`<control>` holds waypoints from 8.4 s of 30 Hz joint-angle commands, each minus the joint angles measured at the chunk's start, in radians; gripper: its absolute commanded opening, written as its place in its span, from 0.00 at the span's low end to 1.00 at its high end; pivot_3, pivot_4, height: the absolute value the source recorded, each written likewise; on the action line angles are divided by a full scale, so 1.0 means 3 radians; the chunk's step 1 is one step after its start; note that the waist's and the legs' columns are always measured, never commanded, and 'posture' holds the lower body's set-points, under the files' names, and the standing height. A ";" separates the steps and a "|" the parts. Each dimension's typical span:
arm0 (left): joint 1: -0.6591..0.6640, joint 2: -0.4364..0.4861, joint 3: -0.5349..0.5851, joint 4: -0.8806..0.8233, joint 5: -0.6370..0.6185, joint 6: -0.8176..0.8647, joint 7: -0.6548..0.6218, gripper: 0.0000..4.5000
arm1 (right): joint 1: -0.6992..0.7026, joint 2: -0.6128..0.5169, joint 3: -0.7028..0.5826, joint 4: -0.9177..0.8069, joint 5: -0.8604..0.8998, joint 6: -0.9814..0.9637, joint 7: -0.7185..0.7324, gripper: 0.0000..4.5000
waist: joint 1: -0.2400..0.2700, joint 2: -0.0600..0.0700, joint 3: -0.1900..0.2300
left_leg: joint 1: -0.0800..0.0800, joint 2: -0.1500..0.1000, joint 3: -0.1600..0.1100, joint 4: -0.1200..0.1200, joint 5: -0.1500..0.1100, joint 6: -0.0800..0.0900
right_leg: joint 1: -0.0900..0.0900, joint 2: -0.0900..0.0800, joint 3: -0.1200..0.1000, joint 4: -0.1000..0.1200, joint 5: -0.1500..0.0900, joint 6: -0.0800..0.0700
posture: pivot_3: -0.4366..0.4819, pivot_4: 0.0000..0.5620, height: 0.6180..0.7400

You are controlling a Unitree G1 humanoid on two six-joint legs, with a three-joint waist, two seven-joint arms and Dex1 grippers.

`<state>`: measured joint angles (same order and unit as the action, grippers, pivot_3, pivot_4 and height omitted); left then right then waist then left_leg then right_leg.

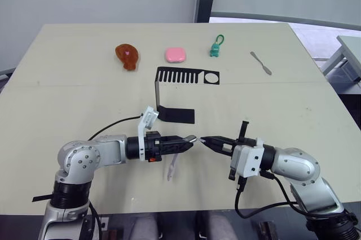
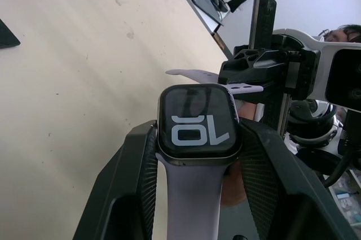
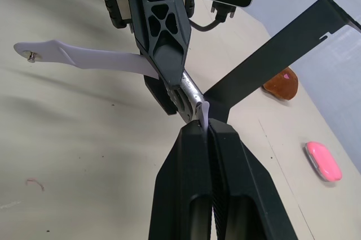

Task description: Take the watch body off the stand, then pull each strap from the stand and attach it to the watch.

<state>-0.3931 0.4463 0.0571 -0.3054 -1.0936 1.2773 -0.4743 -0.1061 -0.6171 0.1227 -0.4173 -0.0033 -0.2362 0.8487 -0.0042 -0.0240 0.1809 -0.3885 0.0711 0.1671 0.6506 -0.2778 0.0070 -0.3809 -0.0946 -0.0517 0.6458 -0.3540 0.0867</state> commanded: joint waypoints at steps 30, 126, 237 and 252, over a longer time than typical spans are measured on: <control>-0.0114 -0.0140 -0.0214 -0.0218 0.0031 0.0084 0.0040 0.35 | -0.0176 0.0111 0.0183 -0.0059 -0.0138 0.0036 -0.0064 0.00 | 0.0000 0.0000 0.0000 | 0.0000 0.0000 0.0000 0.0000 0.0000 0.0000 | 0.0000 0.0000 0.0000 0.0000 0.0000 0.0000 | 0.48 0.27 1.00; -0.0167 -0.0214 -0.0238 -0.0205 0.0158 0.0124 0.0051 0.35 | -0.0400 0.0277 0.0417 0.0038 -0.0347 0.0243 -0.0003 0.00 | -0.0002 0.0000 0.0000 | 0.0000 0.0000 0.0000 -0.0001 0.0000 -0.0001 | 0.0000 0.0000 0.0000 0.0000 0.0000 0.0000 | 0.48 0.27 1.00; -0.0042 0.0138 -0.1417 0.0370 0.3516 -0.3319 -0.1515 0.35 | 0.1153 -0.0674 -0.1454 -0.0396 0.2167 0.0924 0.0948 0.99 | 0.0011 0.0003 0.0001 | 0.0007 -0.0001 0.0002 0.0003 -0.0016 0.0015 | 0.0014 -0.0002 0.0001 -0.0009 0.0000 0.0004 | 0.48 0.27 1.00; 0.0900 0.0623 -0.0063 0.0070 0.2504 -0.3969 -0.1944 0.98 | 0.1083 -0.0752 -0.1652 -0.0025 0.2033 0.0848 0.1195 1.00 | -0.0051 0.0003 0.0002 | 0.0010 0.0006 -0.0001 0.0000 -0.0015 0.0011 | 0.0013 -0.0003 -0.0002 -0.0006 -0.0002 0.0000 | 0.48 0.27 1.00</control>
<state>-0.1414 0.6160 -0.0382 -0.2339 -0.2850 0.1258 -1.0308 0.2186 -0.8264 -0.3305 -0.4233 0.5997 0.0399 1.1855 -0.0194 -0.0230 0.1815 -0.3855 0.0727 0.1663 0.6507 -0.2819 0.0099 -0.3770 -0.0957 -0.0526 0.6441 -0.3547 0.0865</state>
